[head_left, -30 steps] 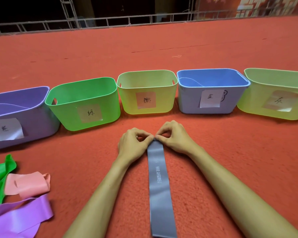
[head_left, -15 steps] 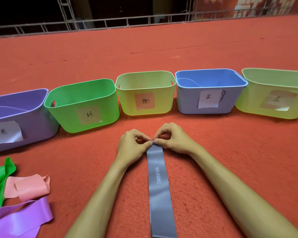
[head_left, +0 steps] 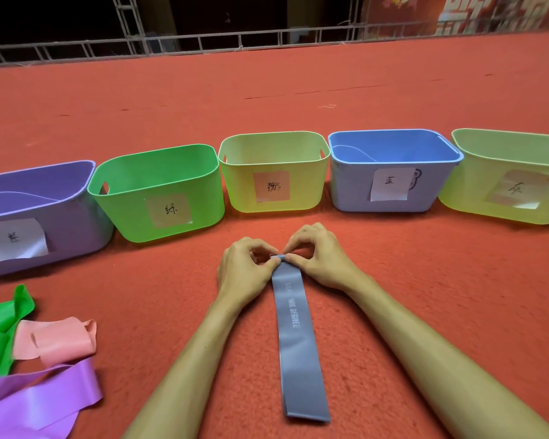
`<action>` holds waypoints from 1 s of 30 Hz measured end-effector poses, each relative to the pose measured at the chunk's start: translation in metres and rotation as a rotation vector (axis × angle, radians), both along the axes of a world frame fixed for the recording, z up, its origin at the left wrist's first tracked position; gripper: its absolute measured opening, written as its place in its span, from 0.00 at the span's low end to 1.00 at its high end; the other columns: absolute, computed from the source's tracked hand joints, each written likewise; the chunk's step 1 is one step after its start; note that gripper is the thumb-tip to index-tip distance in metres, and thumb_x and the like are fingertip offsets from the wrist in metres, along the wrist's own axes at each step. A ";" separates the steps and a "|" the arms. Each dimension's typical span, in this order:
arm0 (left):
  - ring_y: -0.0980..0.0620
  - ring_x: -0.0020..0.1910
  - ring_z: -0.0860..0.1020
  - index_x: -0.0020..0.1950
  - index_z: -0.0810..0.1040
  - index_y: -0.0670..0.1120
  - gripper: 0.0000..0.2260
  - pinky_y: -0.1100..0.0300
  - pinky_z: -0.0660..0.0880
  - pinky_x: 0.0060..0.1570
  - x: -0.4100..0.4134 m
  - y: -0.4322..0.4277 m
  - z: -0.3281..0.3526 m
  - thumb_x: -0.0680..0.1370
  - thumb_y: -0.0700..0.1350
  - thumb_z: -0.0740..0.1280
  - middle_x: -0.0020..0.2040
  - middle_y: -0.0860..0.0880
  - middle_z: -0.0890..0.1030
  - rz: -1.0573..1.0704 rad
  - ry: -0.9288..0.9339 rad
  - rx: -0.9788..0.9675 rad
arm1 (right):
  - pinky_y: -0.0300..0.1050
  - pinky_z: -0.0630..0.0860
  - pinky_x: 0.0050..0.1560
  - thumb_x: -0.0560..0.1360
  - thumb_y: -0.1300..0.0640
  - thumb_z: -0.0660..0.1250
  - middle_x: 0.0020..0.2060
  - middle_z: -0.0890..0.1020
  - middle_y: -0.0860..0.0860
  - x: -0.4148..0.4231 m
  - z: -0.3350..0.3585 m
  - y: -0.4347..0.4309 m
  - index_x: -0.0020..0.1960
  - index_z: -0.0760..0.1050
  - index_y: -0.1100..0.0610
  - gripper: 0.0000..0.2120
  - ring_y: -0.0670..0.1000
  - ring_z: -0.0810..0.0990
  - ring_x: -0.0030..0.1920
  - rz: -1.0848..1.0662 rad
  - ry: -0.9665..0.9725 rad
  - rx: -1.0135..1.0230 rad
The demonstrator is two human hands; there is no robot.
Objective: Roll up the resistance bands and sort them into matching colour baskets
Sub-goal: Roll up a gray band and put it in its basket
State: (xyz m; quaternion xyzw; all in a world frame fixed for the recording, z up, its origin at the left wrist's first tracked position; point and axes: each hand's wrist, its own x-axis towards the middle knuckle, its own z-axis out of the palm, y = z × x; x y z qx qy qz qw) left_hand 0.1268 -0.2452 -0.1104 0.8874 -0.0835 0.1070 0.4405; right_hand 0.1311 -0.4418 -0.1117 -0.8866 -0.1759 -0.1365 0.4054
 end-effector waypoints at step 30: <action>0.62 0.45 0.82 0.44 0.88 0.61 0.05 0.60 0.77 0.47 0.003 0.013 0.005 0.69 0.52 0.78 0.45 0.59 0.84 -0.215 0.065 -0.009 | 0.39 0.71 0.59 0.68 0.47 0.80 0.49 0.82 0.42 0.005 0.001 -0.008 0.43 0.85 0.46 0.07 0.45 0.76 0.56 0.079 0.122 -0.041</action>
